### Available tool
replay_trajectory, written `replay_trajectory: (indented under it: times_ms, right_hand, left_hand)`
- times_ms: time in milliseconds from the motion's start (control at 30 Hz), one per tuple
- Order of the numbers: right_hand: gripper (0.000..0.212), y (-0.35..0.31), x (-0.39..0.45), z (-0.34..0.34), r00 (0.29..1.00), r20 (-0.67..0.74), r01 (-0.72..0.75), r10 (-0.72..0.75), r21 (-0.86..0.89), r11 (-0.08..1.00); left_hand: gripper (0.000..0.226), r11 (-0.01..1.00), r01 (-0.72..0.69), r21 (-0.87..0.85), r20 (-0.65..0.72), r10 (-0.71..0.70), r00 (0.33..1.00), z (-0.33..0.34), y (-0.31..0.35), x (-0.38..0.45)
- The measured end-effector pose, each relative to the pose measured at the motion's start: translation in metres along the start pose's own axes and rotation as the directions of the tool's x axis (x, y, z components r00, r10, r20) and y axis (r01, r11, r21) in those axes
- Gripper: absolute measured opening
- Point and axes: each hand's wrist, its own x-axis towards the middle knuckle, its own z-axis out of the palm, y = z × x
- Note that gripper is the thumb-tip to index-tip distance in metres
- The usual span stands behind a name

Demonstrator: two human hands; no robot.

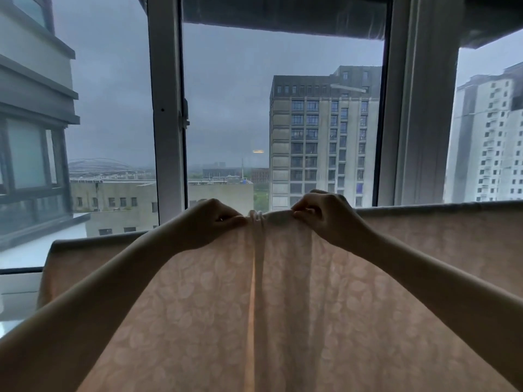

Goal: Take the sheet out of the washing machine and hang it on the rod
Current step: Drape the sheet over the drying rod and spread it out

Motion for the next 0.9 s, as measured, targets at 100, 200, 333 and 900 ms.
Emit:
replay_trajectory:
  times_ms: [100, 200, 333, 900]
  right_hand:
    - [0.008, 0.002, 0.004, 0.000, 0.999, -0.047, -0.008, 0.010, 0.031, 0.999]
    - [0.002, 0.004, 0.007, 0.005, 0.998, -0.054, 0.012, -0.014, -0.040, 0.999]
    - [0.008, 0.027, 0.001, -0.007, 0.995, -0.075, -0.085, 0.073, -0.172, 0.981]
    - [0.011, 0.051, -0.019, -0.041, 0.994, 0.004, -0.109, 0.111, -0.140, 0.984]
  left_hand:
    - [0.072, 0.999, -0.007, 0.031, -0.006, 0.007, 1.000, 0.001, -0.005, 0.001]
    - [0.073, 1.000, -0.011, 0.019, -0.012, 0.011, 1.000, 0.004, -0.005, 0.002]
    - [0.051, 1.000, 0.022, 0.015, 0.000, -0.022, 1.000, 0.003, -0.001, 0.003]
    - [0.060, 0.979, 0.013, 0.205, -0.015, -0.010, 1.000, 0.011, 0.011, 0.006]
